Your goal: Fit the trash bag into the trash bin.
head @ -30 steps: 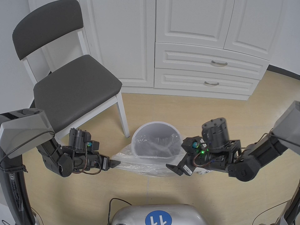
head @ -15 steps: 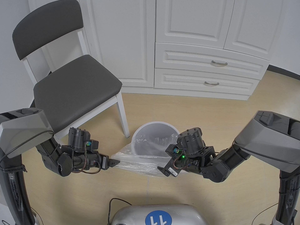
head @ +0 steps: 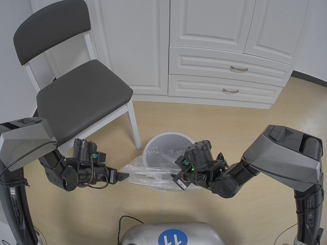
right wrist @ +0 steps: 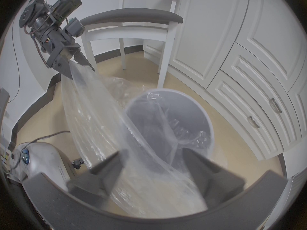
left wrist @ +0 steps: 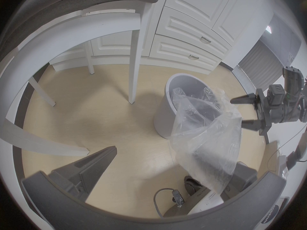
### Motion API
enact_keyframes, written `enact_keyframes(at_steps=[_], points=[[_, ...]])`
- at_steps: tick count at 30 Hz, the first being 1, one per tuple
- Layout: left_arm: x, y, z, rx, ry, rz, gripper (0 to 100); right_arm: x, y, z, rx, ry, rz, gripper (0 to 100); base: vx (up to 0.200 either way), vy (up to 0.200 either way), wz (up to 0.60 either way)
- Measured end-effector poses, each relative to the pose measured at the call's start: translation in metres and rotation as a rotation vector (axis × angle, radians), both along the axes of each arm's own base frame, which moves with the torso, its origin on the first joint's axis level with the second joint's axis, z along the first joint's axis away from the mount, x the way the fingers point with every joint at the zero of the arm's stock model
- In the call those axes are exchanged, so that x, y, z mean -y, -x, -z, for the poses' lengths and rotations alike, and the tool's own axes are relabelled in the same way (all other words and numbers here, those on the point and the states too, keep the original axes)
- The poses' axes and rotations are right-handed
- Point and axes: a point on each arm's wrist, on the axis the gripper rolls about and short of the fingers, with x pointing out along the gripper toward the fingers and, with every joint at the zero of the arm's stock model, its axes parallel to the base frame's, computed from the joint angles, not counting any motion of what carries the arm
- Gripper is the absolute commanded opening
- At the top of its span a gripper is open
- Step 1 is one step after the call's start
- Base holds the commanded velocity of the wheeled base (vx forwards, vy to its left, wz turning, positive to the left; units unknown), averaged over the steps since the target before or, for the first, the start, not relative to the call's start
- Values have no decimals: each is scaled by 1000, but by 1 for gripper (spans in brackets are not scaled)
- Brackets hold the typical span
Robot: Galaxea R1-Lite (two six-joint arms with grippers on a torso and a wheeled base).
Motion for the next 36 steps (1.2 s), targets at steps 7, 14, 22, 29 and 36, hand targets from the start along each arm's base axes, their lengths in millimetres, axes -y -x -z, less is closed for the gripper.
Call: enact_keyframes(at_steps=[7, 14, 22, 29, 36], points=[[-6, -3, 1, -1, 8, -10, 100, -15, -9, -9, 54, -29, 7, 0, 0, 0, 0], [-2, -9, -2, 8, 45, -37, 100, -31, -43, -24, 167, -121, 105, 0, 0, 0, 0], [16, -18, -9, 66, 144, -87, 100, -48, -88, -23, 281, -243, 226, 0, 0, 0, 0], [46, -27, -13, 187, 217, -157, 100, -50, -122, 4, 338, -299, 304, 0, 0, 0, 0], [64, -32, -8, 206, 271, -163, 100, -36, -137, 28, 390, -350, 351, 0, 0, 0, 0]])
